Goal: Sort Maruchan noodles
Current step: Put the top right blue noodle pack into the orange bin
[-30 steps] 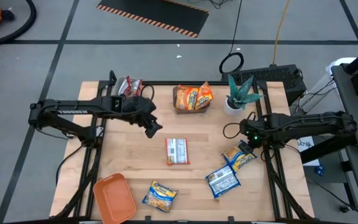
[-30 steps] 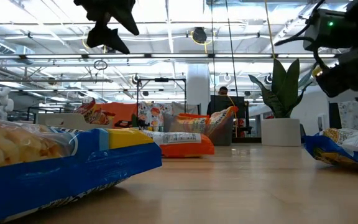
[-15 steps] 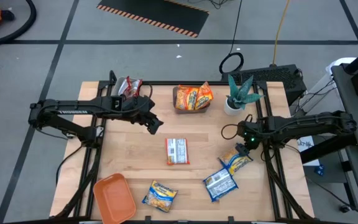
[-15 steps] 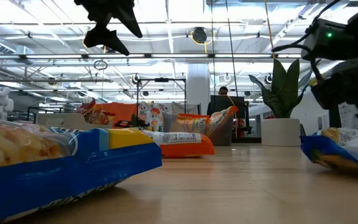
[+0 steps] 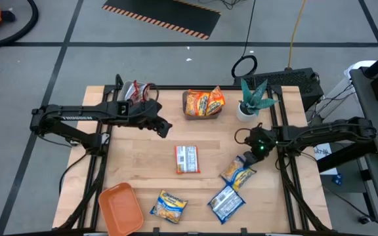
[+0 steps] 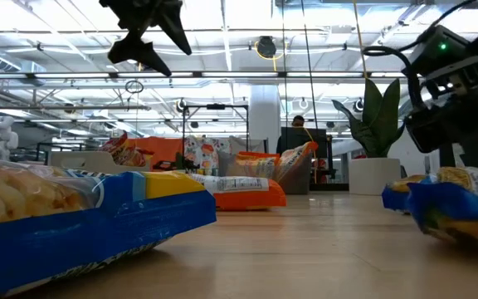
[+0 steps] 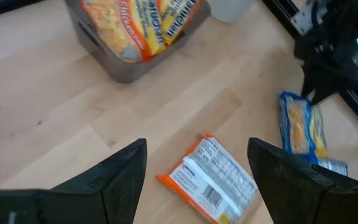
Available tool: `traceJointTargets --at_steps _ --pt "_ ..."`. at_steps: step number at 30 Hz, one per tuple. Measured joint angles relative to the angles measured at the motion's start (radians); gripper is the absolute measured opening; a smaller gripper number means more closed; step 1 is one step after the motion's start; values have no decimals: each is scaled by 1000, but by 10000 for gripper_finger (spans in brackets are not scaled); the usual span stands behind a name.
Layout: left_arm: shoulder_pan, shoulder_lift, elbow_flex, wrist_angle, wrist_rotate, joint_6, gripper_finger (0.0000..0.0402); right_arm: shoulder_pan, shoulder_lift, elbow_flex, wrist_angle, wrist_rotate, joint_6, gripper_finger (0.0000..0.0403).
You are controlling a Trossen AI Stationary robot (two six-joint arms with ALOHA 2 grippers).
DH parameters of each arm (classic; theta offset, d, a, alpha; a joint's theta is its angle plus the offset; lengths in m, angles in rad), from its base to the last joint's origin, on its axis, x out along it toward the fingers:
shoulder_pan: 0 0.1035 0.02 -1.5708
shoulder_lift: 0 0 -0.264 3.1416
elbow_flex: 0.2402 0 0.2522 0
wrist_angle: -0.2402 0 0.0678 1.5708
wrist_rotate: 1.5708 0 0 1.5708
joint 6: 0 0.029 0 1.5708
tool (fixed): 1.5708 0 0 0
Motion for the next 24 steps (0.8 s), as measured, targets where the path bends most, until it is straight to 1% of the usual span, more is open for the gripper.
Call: traceJointTargets --at_steps 4,11,12,15,18,22,24 --pt "0 0 0 0 -36 -41 280 0 0 -54 88 -58 4 103" --pt "0 0 0 1 -126 -110 280 0 0 -114 170 -57 4 15" --pt "0 0 0 1 -133 -119 280 0 0 -118 187 -57 10 8" --pt "0 5 0 5 -139 -150 280 0 0 -119 250 -47 40 7" --pt "-3 16 -2 35 -131 -162 280 0 -2 -119 355 -29 85 2" --pt "-8 52 0 134 -130 -163 280 -1 -2 -119 526 10 172 1" --pt "-8 80 -2 188 -129 -162 280 -1 -3 -119 605 47 215 1"
